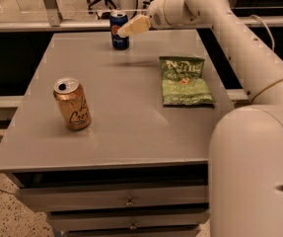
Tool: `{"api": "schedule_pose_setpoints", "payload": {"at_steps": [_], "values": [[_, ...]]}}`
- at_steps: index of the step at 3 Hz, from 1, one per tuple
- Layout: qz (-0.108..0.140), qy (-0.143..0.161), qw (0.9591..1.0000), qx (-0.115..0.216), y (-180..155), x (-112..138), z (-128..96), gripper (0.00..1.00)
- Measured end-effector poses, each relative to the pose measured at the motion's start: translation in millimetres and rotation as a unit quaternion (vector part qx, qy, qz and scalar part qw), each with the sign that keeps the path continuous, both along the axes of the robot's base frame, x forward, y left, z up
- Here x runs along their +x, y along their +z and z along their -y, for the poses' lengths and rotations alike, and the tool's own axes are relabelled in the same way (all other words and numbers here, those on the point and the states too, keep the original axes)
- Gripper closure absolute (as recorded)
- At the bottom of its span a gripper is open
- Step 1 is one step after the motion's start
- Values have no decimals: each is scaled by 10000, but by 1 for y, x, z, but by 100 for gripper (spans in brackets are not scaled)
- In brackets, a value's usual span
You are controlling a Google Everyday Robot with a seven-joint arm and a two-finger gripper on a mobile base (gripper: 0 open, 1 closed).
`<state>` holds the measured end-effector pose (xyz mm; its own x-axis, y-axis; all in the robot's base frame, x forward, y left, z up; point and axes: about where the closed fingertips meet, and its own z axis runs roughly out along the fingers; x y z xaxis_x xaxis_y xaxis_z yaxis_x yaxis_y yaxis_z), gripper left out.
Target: Pick pepsi can
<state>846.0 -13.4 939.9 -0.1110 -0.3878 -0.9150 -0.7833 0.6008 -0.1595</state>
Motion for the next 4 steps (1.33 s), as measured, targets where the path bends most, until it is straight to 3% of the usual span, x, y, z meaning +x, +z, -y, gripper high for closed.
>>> {"api": "schedule_pose_setpoints", "payload": {"at_steps": [1,3,4], "values": [[-223,93,9997,38,-23,12,-28,0],[-274,118,9994,156,-37,29,-52,3],[-247,66,9995,183,-37,37,-56,25]]}}
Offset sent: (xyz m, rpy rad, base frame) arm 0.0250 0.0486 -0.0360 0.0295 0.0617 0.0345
